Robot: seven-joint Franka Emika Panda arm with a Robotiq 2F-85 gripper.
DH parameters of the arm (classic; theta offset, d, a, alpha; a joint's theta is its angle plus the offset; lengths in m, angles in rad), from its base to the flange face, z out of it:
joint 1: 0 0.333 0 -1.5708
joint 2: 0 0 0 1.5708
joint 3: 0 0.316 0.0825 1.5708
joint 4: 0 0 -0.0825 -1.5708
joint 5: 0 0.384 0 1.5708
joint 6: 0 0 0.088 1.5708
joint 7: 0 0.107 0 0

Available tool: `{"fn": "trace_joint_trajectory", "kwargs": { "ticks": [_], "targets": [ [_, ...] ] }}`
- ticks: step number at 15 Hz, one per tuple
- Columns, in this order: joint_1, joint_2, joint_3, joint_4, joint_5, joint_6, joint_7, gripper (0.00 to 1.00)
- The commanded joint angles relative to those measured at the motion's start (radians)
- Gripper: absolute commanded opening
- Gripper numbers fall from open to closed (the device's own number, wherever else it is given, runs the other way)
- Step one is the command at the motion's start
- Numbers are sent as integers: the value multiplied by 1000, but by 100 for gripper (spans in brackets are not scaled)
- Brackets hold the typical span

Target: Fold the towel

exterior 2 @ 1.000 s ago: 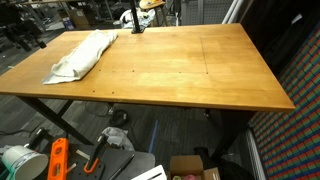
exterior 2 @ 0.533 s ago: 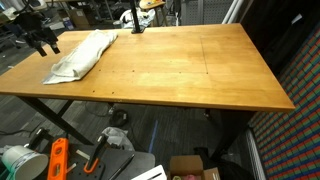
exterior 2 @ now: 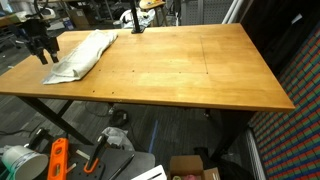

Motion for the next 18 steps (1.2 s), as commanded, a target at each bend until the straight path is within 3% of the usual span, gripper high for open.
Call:
{"fn": "trace_joint_trajectory", "kwargs": {
  "ticks": [1, 4, 9, 12, 18],
  "targets": [
    [-8, 4, -1, -23, 56, 76, -52, 66],
    [-6, -5, -10, -80, 65, 236, -44, 42],
    [-10, -9, -22, -131, 60, 331, -51, 3],
    [-14, -32, -30, -153, 52, 312, -52, 0],
    [-10, -68, -29, -190, 50, 224, -53, 3]
  ]
}}
